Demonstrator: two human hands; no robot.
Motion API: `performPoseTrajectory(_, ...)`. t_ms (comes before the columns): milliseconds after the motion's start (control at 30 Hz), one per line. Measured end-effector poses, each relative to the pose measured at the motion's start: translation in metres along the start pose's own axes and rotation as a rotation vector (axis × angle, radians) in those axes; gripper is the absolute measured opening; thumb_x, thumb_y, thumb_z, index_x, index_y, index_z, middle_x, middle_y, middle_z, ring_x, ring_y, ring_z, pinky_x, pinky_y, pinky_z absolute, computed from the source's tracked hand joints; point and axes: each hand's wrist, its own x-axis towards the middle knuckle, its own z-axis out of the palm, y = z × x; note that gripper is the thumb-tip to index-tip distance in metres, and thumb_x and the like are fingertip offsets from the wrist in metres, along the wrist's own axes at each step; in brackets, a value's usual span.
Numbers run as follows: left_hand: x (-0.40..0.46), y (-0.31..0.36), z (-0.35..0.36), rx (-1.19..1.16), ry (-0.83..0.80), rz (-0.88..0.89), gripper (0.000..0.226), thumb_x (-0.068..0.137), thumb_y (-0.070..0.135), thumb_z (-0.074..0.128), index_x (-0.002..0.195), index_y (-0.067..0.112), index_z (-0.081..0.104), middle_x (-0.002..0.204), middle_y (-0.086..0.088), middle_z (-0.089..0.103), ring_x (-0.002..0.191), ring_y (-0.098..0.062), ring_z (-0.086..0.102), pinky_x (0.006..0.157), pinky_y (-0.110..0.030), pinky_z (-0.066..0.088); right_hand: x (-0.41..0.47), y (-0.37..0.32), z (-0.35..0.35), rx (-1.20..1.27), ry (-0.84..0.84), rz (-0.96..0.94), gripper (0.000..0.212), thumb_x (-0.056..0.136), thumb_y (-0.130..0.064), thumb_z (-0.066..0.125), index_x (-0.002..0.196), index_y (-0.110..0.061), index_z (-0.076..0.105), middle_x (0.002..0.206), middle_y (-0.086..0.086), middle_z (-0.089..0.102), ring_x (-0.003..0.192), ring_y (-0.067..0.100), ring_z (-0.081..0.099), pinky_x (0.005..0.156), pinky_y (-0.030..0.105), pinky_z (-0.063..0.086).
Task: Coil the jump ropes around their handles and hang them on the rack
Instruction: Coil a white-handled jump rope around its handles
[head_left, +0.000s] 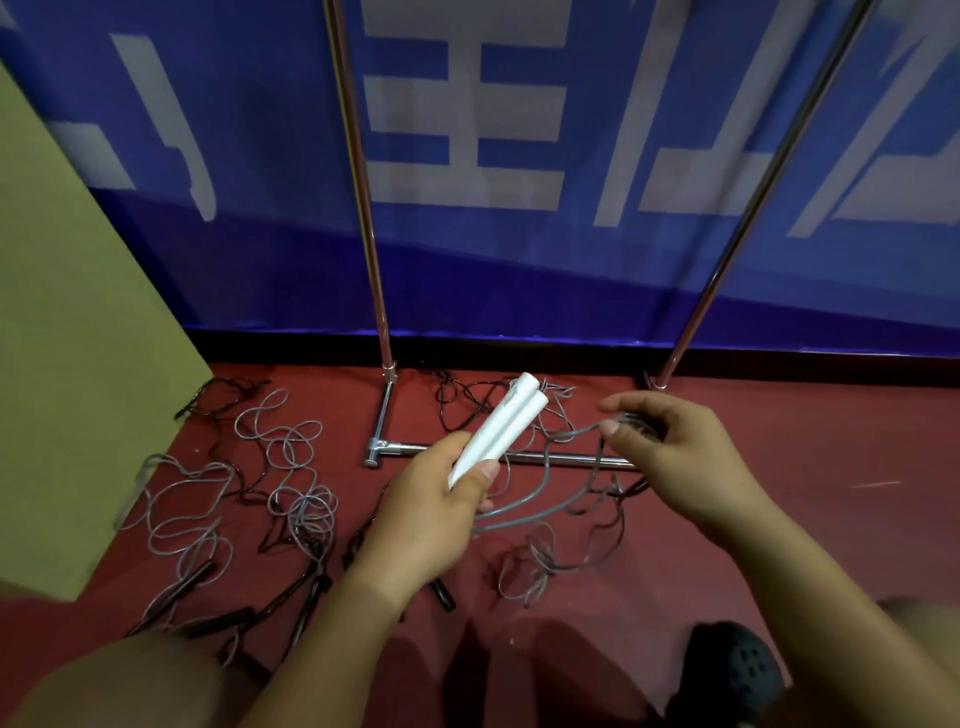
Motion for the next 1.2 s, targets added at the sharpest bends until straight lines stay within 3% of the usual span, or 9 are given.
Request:
performPoseTrajectory(67, 0.002, -0.001, -0.003, -0.039, -0.019, -0.009, 0.010, 0.100, 0.023, 0.056, 0.102, 0.027, 0.064, 0.072, 0.010, 0.064, 0.069, -0.001, 0.068, 0.062, -0.026, 0.059, 0.007, 0.004, -0.004, -0.144, -0.010, -0.036, 0.011, 0.087, -0.023, 0.073, 0.091, -0.033, 0.072, 0.083, 0.000, 0.074, 0.080, 0.019, 0.069, 0.079, 0.036, 0.055)
performPoseTrajectory(167, 0.005, -0.007, -0.007, -0.044, -0.026, -0.033, 0.011, 0.099, 0.023, 0.058, 0.098, 0.032, 0.064, 0.067, 0.016, 0.058, 0.066, -0.001, 0.063, 0.061, -0.036, 0.063, 0.016, 0.006, -0.003, -0.251, -0.009, -0.080, 0.008, 0.088, -0.025, 0.072, 0.093, -0.031, 0.073, 0.087, -0.011, 0.073, 0.084, 0.011, 0.069, 0.082, 0.031, 0.055)
performPoseTrajectory(300, 0.001, -0.009, -0.017, -0.038, -0.082, -0.046, 0.011, 0.099, 0.024, 0.058, 0.102, 0.031, 0.065, 0.076, 0.007, 0.060, 0.076, -0.021, 0.071, 0.062, -0.037, 0.063, 0.024, -0.008, 0.010, -0.341, -0.002, -0.165, 0.004, 0.089, -0.029, 0.070, 0.090, -0.031, 0.073, 0.082, -0.015, 0.071, 0.080, -0.003, 0.063, 0.068, 0.012, 0.043)
performPoseTrajectory(500, -0.016, -0.032, -0.054, -0.034, -0.040, -0.111, 0.013, 0.102, 0.021, 0.055, 0.110, 0.028, 0.061, 0.087, -0.006, 0.065, 0.062, -0.028, 0.071, 0.053, -0.039, 0.060, 0.024, -0.058, 0.037, -0.445, -0.048, -0.386, 0.010, 0.090, -0.033, 0.067, 0.092, -0.027, 0.074, 0.079, -0.012, 0.069, 0.078, 0.009, 0.062, 0.070, 0.024, 0.041)
performPoseTrajectory(667, -0.042, -0.031, -0.067, -0.117, -0.072, -0.161, 0.012, 0.102, 0.022, 0.054, 0.112, 0.022, 0.061, 0.079, -0.008, 0.062, 0.056, -0.025, 0.067, 0.047, -0.033, 0.054, 0.002, -0.053, 0.035, -0.458, 0.000, -0.563, 0.008, 0.090, -0.030, 0.068, 0.091, -0.025, 0.073, 0.081, -0.006, 0.065, 0.075, 0.013, 0.058, 0.066, 0.023, 0.036)
performPoseTrajectory(900, -0.037, -0.013, -0.045, -0.064, -0.255, -0.094, 0.015, 0.103, 0.020, 0.053, 0.114, 0.014, 0.061, 0.083, -0.006, 0.074, 0.056, -0.019, 0.063, 0.043, -0.027, 0.047, -0.007, -0.031, 0.002, -0.259, 0.083, -0.438, 0.010, 0.092, -0.019, 0.066, 0.084, -0.024, 0.070, 0.071, -0.012, 0.067, 0.070, -0.002, 0.060, 0.061, 0.009, 0.041)
performPoseTrajectory(1000, -0.032, -0.012, -0.036, -0.057, -0.243, -0.078, 0.014, 0.104, 0.020, 0.052, 0.111, 0.013, 0.061, 0.076, -0.004, 0.071, 0.051, -0.015, 0.059, 0.042, -0.025, 0.044, -0.001, -0.022, -0.004, -0.120, 0.090, -0.280, 0.013, 0.095, -0.018, 0.062, 0.083, -0.021, 0.067, 0.074, -0.002, 0.071, 0.065, 0.013, 0.064, 0.066, 0.035, 0.053)
performPoseTrajectory(1067, -0.028, -0.010, -0.034, -0.062, -0.255, -0.065, 0.013, 0.104, 0.022, 0.051, 0.110, 0.015, 0.061, 0.072, 0.000, 0.067, 0.048, -0.013, 0.055, 0.040, -0.024, 0.039, 0.004, -0.021, -0.004, -0.091, 0.107, -0.229, 0.013, 0.098, -0.019, 0.057, 0.086, -0.019, 0.065, 0.076, 0.000, 0.072, 0.068, 0.025, 0.066, 0.066, 0.040, 0.053)
performPoseTrajectory(1200, -0.023, -0.005, -0.032, -0.079, -0.315, -0.050, 0.014, 0.105, 0.023, 0.048, 0.111, 0.014, 0.057, 0.068, 0.006, 0.060, 0.049, -0.011, 0.051, 0.038, -0.021, 0.036, 0.010, -0.021, -0.007, -0.230, 0.138, -0.237, 0.014, 0.100, -0.023, 0.052, 0.089, -0.021, 0.059, 0.074, -0.006, 0.067, 0.068, 0.005, 0.061, 0.059, 0.017, 0.041)
